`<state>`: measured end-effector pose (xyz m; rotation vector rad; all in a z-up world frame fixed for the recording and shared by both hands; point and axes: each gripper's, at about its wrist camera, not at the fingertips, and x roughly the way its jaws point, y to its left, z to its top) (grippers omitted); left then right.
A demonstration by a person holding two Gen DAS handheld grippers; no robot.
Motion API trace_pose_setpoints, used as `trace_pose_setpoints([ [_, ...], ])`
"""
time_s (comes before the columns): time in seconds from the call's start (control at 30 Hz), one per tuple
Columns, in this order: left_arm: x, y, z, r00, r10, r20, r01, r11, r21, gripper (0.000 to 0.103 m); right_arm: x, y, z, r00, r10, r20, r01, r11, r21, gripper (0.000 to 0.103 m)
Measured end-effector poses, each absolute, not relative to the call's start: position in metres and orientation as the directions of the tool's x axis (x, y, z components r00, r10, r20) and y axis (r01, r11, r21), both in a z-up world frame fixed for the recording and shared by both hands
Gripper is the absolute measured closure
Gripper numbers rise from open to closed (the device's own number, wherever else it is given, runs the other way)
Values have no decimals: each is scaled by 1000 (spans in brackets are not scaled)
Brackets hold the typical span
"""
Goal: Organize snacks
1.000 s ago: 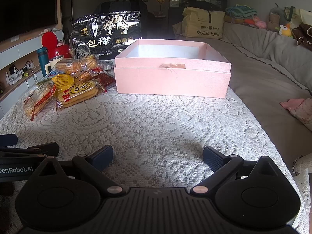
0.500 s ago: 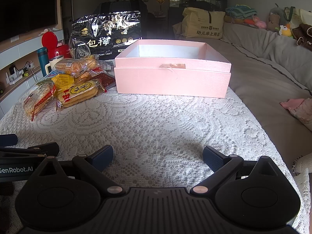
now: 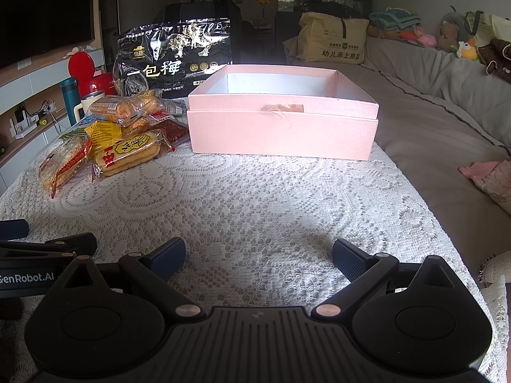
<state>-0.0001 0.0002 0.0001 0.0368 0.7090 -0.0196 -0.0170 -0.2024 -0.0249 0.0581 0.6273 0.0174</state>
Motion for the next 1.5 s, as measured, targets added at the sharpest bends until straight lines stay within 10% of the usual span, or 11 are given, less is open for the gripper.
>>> trace_pose_setpoints([
  [1.03,0,0,0,762,-2,-647,24,999,25,0,-16,-202,-24,808,34,-589,2,998,60,4],
  [1.5,9,5,3,724,-38,-689,73,997,22,0,11,-203,-12,669,59,-741,-24,998,58,4],
])
